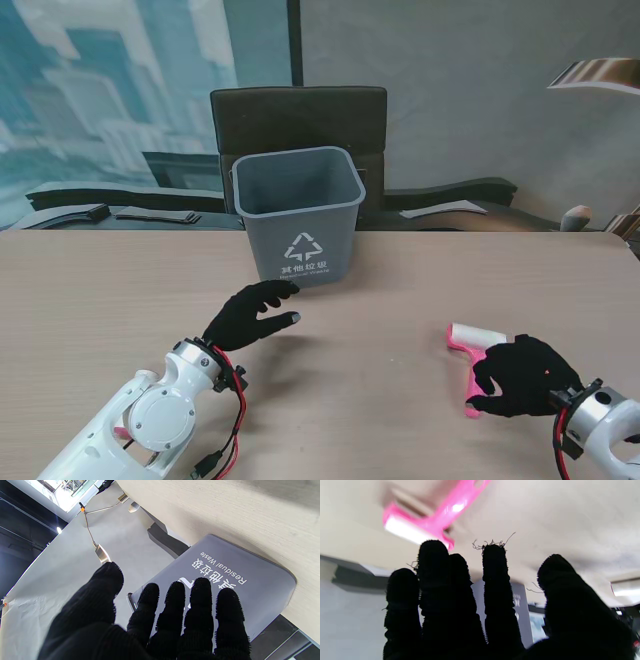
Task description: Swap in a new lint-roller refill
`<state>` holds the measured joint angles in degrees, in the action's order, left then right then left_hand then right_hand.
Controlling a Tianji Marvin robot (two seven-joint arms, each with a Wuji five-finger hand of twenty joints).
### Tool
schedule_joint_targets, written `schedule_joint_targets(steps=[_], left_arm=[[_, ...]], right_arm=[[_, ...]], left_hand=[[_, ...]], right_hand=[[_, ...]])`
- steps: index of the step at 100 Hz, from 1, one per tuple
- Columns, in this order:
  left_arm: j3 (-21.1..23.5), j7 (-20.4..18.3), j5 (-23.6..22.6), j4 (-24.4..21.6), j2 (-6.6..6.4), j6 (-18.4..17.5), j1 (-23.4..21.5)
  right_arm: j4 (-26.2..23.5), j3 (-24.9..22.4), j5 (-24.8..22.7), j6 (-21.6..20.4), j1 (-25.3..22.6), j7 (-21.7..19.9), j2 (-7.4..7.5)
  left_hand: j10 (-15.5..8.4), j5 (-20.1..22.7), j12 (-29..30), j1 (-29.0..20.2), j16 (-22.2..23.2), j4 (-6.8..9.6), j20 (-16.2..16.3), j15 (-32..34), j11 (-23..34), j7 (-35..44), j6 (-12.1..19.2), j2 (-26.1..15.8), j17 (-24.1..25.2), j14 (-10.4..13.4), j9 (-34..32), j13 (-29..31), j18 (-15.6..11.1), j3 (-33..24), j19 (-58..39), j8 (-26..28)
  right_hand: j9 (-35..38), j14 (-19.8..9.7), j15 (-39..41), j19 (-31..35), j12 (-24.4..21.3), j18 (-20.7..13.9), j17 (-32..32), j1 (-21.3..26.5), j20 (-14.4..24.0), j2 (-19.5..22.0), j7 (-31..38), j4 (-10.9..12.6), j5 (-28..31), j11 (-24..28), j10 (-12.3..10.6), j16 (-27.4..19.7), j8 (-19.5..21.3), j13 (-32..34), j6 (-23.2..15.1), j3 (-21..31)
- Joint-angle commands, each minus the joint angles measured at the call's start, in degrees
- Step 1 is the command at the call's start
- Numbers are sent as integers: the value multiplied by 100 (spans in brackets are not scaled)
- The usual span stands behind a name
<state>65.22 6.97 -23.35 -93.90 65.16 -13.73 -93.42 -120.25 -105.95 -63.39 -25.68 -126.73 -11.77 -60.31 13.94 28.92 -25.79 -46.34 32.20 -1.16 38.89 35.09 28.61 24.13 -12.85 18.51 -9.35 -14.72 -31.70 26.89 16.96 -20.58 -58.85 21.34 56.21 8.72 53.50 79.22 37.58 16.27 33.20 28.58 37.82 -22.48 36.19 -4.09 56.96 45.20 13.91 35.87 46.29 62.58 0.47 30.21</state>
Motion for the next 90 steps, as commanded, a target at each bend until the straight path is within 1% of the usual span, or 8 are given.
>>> schedule_joint_targets(steps=[1, 14, 29, 48, 57, 68, 78, 90], left_arm=[[22, -85, 18, -58, 22, 4, -47], [35, -79, 15, -74, 21, -13, -70], [54, -94, -7, -86, 13, -52, -92], [48, -95, -14, -75, 11, -66, -88], [36, -111, -7, -67, 9, -63, -79], [34, -107, -5, -65, 11, -59, -77], [34, -109, -14, -61, 9, -60, -74], [20, -121, -6, -56, 8, -46, -60]], right_arm=[[-37, 56, -177, 43, -116, -76, 10], [8, 200, -616, 320, -102, -205, 38], [240, 370, -807, 484, 77, -128, 58], [562, 454, -1297, 542, 242, 701, 64], [762, 514, -1489, 585, 373, 1101, 78], [1002, 614, -1586, 654, 590, 1377, 99], [1259, 733, -1719, 741, 828, 1674, 128], [1481, 849, -1799, 847, 1089, 1784, 156]], left_hand=[[9, 21, 68, 47, 100, 103, 46, 154, 96, 69, 70, -188, -3, 6, -178, 116, -121, 88, -13, 75], [-8, 44, 55, 60, 115, 101, 54, 187, 122, 82, 70, -187, -24, 2, -230, 160, -104, 95, -35, 79], [-11, 56, 44, 59, 128, 103, 59, 211, 137, 91, 76, -190, -49, 0, -269, 190, -100, 91, -56, 82], [-21, 79, 33, 60, 141, 102, 59, 234, 150, 110, 83, -185, -63, 2, -294, 212, -104, 92, -70, 88], [-11, 83, 31, 57, 144, 102, 59, 240, 152, 116, 73, -184, -65, 2, -301, 220, -104, 90, -75, 90], [-10, 82, 28, 55, 147, 103, 58, 244, 154, 120, 73, -184, -67, 2, -303, 218, -101, 86, -82, 90], [-16, 86, 26, 65, 149, 101, 58, 247, 157, 124, 84, -187, -71, 3, -309, 220, -102, 89, -86, 90], [-12, 81, 25, 56, 149, 102, 56, 246, 156, 123, 80, -186, -66, 8, -306, 222, -97, 86, -86, 89]], right_hand=[[261, -85, 161, 269, 28, 181, 143, -272, -6, 164, 122, 211, 266, 147, 211, -39, 77, 340, 10, -156], [342, -63, -27, 343, -74, 191, 288, -630, -139, 262, 23, 154, 293, 27, 189, -180, -31, 447, 37, -154], [-177, -6, -549, 68, -291, 214, -138, -509, -312, 59, -400, 149, -256, -381, 81, -320, -223, -73, 103, -46], [-1050, -119, -1152, -427, -419, 33, -789, 33, -371, -668, -925, 200, -1227, -697, -124, -398, -366, -938, -256, 169], [-1327, -193, -1305, -589, -443, -29, -945, 234, -366, -916, -1057, 214, -1502, -769, -169, -402, -416, -1187, -347, 203], [-1474, -240, -1367, -691, -431, -57, -1032, 440, -334, -1186, -1103, 260, -1610, -752, -176, -369, -454, -1360, -337, 304], [-1688, -244, -1588, -956, -447, -55, -1197, 207, -179, -1504, -1102, 241, -1745, -744, -185, -337, -549, -1636, -354, 1006], [-2130, -169, -2056, -1278, -522, -13, -1530, -20, -231, -1532, -1274, 168, -2081, -900, -165, -548, -653, -2113, -298, 1358]])
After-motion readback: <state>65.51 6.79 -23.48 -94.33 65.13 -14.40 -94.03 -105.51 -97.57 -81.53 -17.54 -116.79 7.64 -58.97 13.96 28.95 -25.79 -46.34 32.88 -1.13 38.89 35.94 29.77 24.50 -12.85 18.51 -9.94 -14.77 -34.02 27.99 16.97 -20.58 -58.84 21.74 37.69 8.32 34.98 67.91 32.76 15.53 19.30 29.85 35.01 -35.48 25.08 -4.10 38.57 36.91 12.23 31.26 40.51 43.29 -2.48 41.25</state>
